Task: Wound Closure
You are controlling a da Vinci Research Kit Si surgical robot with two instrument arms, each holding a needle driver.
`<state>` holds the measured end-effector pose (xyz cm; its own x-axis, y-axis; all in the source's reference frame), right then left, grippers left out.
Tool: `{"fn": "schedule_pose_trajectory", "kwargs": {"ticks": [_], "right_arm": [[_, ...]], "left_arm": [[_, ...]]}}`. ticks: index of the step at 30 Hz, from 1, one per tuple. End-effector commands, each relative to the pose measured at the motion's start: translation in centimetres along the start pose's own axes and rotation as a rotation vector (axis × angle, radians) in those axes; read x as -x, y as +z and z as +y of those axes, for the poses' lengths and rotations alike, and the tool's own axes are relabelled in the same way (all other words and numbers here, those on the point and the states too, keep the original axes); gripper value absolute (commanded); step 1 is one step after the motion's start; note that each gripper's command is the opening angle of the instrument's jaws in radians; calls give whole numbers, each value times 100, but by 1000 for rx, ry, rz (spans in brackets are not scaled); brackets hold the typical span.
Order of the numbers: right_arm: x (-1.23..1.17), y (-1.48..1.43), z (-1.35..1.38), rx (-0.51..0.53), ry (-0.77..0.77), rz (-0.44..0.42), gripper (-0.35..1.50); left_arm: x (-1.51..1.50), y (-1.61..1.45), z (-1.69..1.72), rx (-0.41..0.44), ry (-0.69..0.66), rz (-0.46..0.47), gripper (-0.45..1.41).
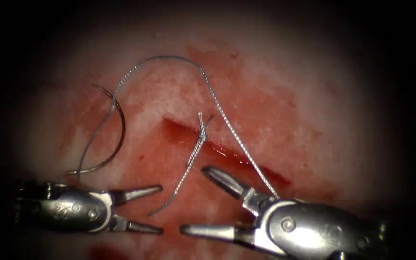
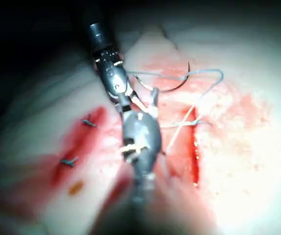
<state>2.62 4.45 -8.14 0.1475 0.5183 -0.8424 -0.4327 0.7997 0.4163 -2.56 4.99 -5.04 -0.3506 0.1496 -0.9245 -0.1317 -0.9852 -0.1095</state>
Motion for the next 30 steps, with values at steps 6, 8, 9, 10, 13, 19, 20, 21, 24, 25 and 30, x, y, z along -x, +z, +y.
{"fn": "schedule_pose_trajectory", "kwargs": {"ticks": [6,8,9,10,13,19,20,21,24,25,30], "right_arm": [[10,5,2,5,-4,0,134],[11,5,2,5,-4,0,134],[11,5,2,5,-4,0,134],[11,5,3,5,-4,0,134],[11,5,2,8,-5,0,134],[16,5,6,14,-8,-1,134],[17,5,7,16,-9,-5,134],[19,4,9,18,-10,-8,133],[25,2,18,30,-13,-17,131],[26,2,21,31,-14,-20,131],[36,3,39,25,-21,-48,131]], "left_arm": [[1,11,7,-10,0,19,56],[-1,11,5,-14,4,30,56],[-2,11,4,-16,4,36,56],[-2,10,4,-18,9,38,56],[-6,10,2,-25,23,51,52],[-8,14,7,15,98,103,-23],[-9,14,8,22,105,108,-35],[-10,14,10,28,107,111,-35],[-14,13,16,19,108,109,-35],[-15,13,16,4,57,98,-35],[-22,11,6,-47,-56,99,-35]]}}
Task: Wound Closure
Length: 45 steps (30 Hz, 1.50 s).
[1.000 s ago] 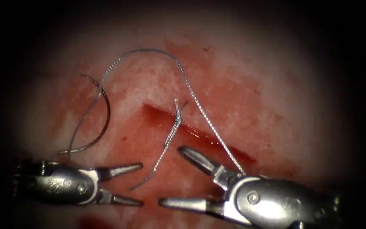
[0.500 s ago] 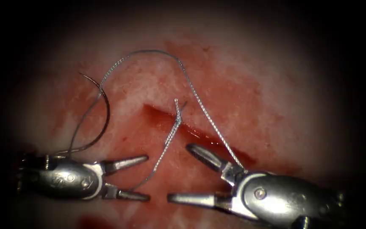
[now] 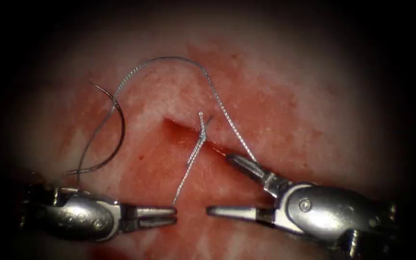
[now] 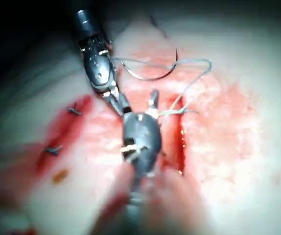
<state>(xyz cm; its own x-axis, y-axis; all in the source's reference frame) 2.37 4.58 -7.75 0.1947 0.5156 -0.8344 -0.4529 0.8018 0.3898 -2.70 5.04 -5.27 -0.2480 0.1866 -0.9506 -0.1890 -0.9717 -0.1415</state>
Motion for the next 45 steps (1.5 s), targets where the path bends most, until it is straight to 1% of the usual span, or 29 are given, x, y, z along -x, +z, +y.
{"fn": "schedule_pose_trajectory", "kwargs": {"ticks": [1,4,9,13,16,20,22,24,31,34,39,45], "right_arm": [[13,12,6,-6,-20,-25,131],[27,20,9,-20,-45,-50,133],[51,39,3,-49,-78,-97,133],[64,56,3,-44,-107,-113,133],[61,64,7,-22,-116,-111,133],[55,79,8,3,-126,-79,133],[52,91,7,21,-129,-57,133],[52,94,8,25,-134,-52,133],[53,114,17,51,-134,-13,134],[53,120,18,56,-139,-4,134],[65,132,19,58,-156,0,134],[64,146,25,62,-162,16,136]], "left_arm": [[0,4,0,-17,-32,-6,-35],[-7,2,-10,-33,-55,-11,-35],[-18,0,-29,-82,-84,-2,-35],[-30,-2,-46,-114,-105,-4,-35],[-36,-3,-53,-126,-114,-1,-35],[-43,-2,-60,-147,-125,14,-35],[-48,1,-62,-159,-131,18,-35],[-49,1,-63,-161,-133,20,-35],[-58,2,-61,-171,-140,28,-35],[-59,4,-60,-166,-140,31,-35],[-61,7,-59,-169,-141,33,-35],[-63,10,-56,-165,-141,36,-35]]}}
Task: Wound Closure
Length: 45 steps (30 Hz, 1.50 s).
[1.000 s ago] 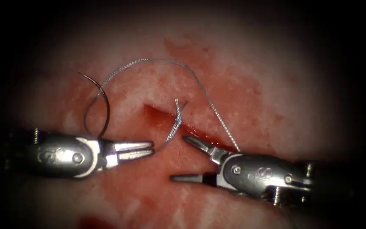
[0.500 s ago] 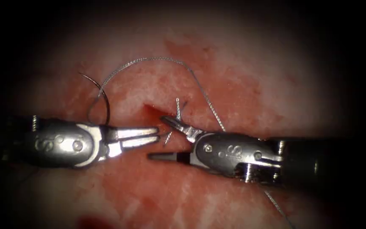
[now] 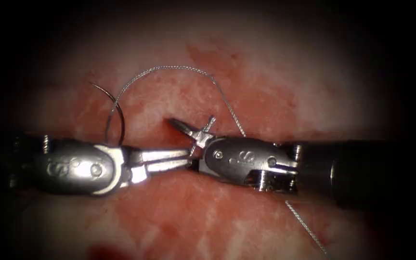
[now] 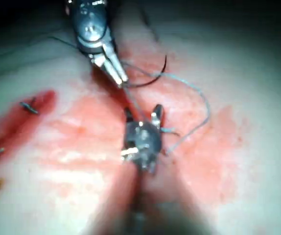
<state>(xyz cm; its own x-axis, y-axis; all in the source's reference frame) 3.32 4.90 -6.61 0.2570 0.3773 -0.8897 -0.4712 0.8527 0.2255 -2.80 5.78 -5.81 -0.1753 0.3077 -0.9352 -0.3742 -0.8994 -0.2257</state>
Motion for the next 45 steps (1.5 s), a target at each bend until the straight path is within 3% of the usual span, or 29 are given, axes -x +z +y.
{"fn": "schedule_pose_trajectory", "kwargs": {"ticks": [1,9,17,18,19,20,21,32,37,38,39,41,45], "right_arm": [[3,10,-4,-2,0,2,136],[-3,18,-3,-3,-8,6,136],[-4,19,-6,-27,-10,18,123],[-4,19,-7,-27,-10,18,114],[-4,18,-7,-31,-17,20,101],[-4,18,-9,-39,-18,23,74],[-2,16,-11,-83,-35,41,-35],[-2,8,-7,-65,-48,9,-35],[0,-13,-6,-75,-79,36,-35],[-1,-29,-7,-55,-75,48,46],[-4,-38,-8,-44,-78,43,66],[-11,-53,-5,-29,-69,35,88],[-33,-81,5,0,-39,60,96]], "left_arm": [[6,4,6,2,-3,-1,-35],[5,4,6,2,-10,-1,-35],[2,2,6,3,-13,-1,-35],[2,2,6,3,-13,-1,-35],[1,2,6,3,-13,-1,-35],[1,2,6,3,-13,-1,-35],[1,2,7,3,-13,-1,-35],[1,-1,7,5,-13,-1,-35],[-8,-17,-7,0,-28,7,-35],[-16,-32,-21,-18,-49,13,-35],[-19,-37,-26,-25,-48,10,-35],[-23,-48,-37,-38,-50,10,-35],[-34,-77,-70,-106,-65,25,-35]]}}
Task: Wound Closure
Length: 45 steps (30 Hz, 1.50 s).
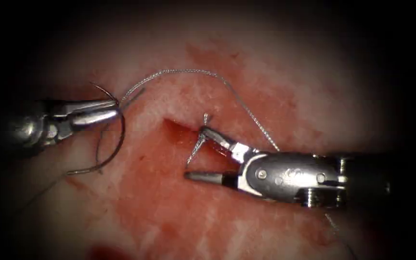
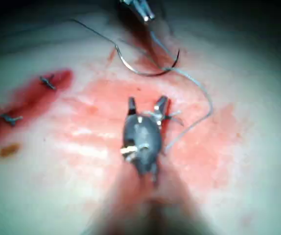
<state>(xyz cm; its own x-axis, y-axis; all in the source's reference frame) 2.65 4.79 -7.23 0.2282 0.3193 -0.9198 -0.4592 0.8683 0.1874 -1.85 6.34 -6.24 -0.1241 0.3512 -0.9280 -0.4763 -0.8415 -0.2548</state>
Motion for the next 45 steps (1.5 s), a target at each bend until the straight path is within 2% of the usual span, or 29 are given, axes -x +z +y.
{"fn": "schedule_pose_trajectory", "kwargs": {"ticks": [1,3,5,9,15,17,18,19,22,25,27,31,32,33,35,36,37,40,42,43,45], "right_arm": [[-6,-3,0,0,11,6,98],[-9,-7,0,1,15,8,96],[-10,-8,-2,0,15,8,96],[-10,-6,-4,1,14,8,96],[-10,-7,-4,1,14,8,96],[-12,-8,-5,0,15,8,94],[-13,-8,-6,0,16,8,94],[-14,-8,-7,0,17,8,94],[-18,-8,-9,0,19,7,94],[-21,-9,-10,-1,22,7,94],[-22,-10,-10,-2,22,7,94],[-22,-11,-10,-3,22,7,94],[-22,-11,-10,-3,22,7,94],[-21,-12,-10,-3,22,7,94],[-21,-12,-10,-4,22,7,94],[-21,-13,-10,-4,22,7,94],[-21,-13,-10,-4,22,7,94],[-22,-14,-8,-5,23,7,94],[-23,-18,-6,-7,25,7,94],[-24,-19,-4,-11,26,8,94],[-24,-20,-4,-12,26,8,94]], "left_arm": [[7,-4,-5,-54,-7,-26,-35],[10,-8,-16,-92,-6,-44,-35],[17,-11,-29,-153,-50,-66,-22],[49,-18,-51,-264,-60,-108,-33],[107,-28,-72,-327,5,-192,-35],[133,-29,-78,-342,37,-256,-15],[142,-29,-79,-349,47,-274,11],[148,-29,-80,-354,54,-287,27],[163,-28,-83,-384,54,-302,46],[175,-30,-82,-415,64,-346,57],[178,-33,-82,-434,61,-376,59],[179,-42,-85,-467,146,-439,60],[177,-45,-87,-471,143,-442,57],[171,-47,-92,-460,135,-428,45],[159,-50,-101,-444,151,-358,43],[149,-55,-106,-458,212,-290,41],[149,-55,-106,-458,212,-290,41],[130,-65,-111,-464,208,-179,41],[108,-75,-113,-425,193,-116,39],[96,-80,-110,-384,124,-94,35],[90,-82,-107,-359,92,-86,38]]}}
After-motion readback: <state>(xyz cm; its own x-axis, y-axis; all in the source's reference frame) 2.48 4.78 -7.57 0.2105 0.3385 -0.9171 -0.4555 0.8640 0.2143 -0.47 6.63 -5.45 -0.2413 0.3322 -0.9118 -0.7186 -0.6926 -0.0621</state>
